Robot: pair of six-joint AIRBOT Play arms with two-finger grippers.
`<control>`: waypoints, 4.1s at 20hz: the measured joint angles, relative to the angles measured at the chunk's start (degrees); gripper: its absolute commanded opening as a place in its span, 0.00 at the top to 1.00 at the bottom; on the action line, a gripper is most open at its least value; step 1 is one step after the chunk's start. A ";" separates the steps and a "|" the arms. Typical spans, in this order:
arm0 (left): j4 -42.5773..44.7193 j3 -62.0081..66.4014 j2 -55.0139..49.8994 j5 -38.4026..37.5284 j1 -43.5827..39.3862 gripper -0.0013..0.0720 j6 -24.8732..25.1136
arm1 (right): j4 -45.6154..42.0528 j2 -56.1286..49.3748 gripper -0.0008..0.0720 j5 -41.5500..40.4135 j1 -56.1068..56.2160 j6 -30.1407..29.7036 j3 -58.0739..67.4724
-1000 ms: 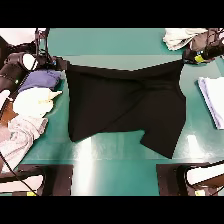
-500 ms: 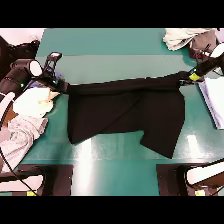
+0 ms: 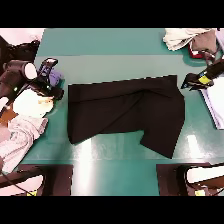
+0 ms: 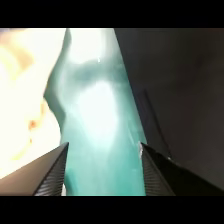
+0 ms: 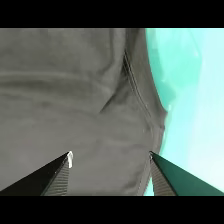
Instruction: Fold the shirts.
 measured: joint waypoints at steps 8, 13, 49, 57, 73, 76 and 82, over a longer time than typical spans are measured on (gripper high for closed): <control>-16.31 -23.74 13.16 -0.11 -0.02 0.25 -0.50 | 4.02 7.87 0.23 0.55 -2.75 0.00 -0.11; -23.63 -33.07 15.17 0.39 -0.02 0.25 1.40 | 5.38 9.03 0.23 1.33 -2.91 -0.04 -0.11; -29.62 -30.84 20.13 1.77 -0.02 0.96 5.49 | 9.97 34.69 0.73 -11.23 -12.22 -4.98 -65.94; -29.44 -29.57 20.83 -0.63 -0.02 0.96 5.46 | 11.39 36.63 0.96 -11.54 -12.22 -8.61 -62.03; -21.68 -21.18 27.04 20.87 -0.02 0.96 -2.64 | 12.00 26.93 0.96 -15.45 1.11 -4.66 -27.39; -19.63 -21.16 25.03 28.79 -0.04 0.96 -4.90 | 12.07 20.09 0.96 -18.49 2.23 -4.35 -20.52; -18.88 -21.11 15.45 42.95 -0.04 0.96 -8.35 | 12.17 7.67 0.96 -21.77 2.80 -3.67 -9.07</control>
